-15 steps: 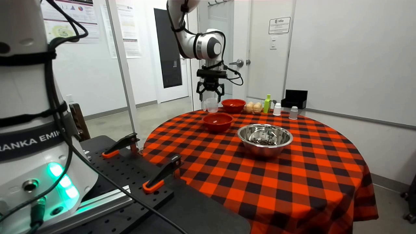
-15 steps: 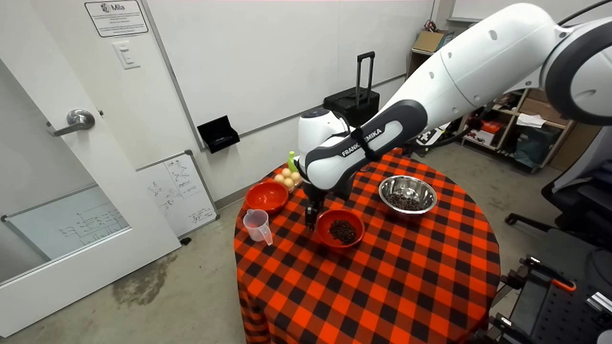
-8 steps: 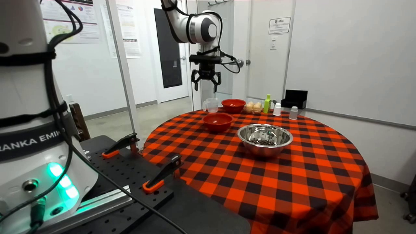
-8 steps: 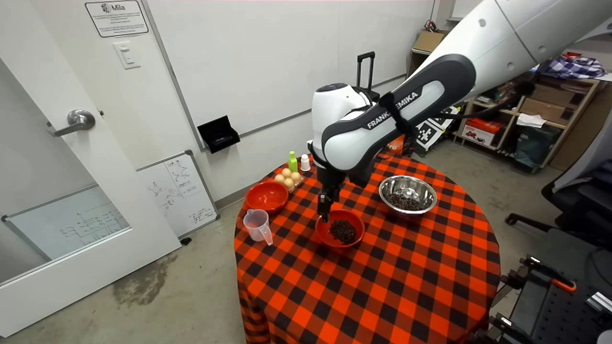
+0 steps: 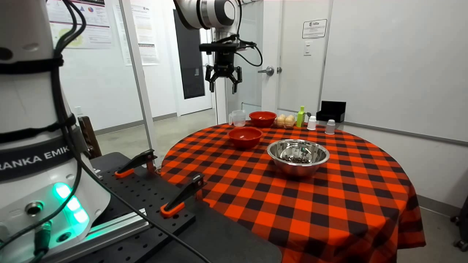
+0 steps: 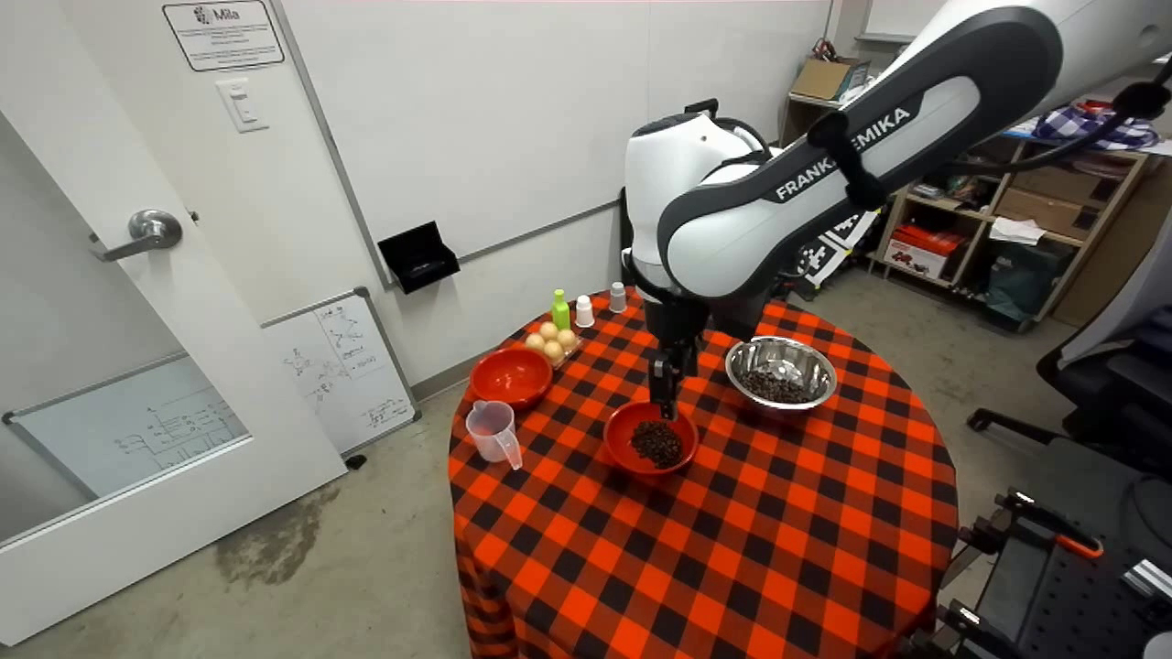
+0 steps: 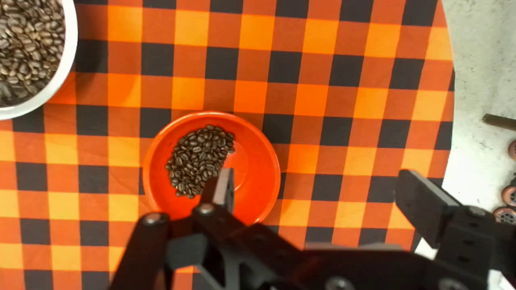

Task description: Pour some of the things in the red bowl into the metal bowl

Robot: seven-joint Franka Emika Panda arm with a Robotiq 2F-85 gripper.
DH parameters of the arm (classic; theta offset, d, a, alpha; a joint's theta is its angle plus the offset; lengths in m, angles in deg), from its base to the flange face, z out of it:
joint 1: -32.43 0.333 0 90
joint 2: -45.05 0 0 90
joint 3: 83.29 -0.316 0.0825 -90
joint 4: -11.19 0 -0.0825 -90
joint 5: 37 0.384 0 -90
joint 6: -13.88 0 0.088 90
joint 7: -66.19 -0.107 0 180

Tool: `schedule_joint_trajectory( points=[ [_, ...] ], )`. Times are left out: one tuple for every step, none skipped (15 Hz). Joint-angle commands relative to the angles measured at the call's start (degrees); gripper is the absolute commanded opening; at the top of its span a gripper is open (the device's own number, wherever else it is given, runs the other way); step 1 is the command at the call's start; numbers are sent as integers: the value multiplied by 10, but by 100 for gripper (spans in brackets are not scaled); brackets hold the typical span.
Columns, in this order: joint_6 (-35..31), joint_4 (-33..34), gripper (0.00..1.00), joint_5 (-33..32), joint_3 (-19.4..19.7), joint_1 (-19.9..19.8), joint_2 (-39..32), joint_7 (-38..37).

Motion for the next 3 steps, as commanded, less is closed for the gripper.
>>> schedule_joint_trajectory(
  points=[
    [1,-4,100,4,10,9,5,1],
    [1,-6,100,4,10,9,7,0],
    [1,-8,100,4,10,9,7,-1]
  ],
)
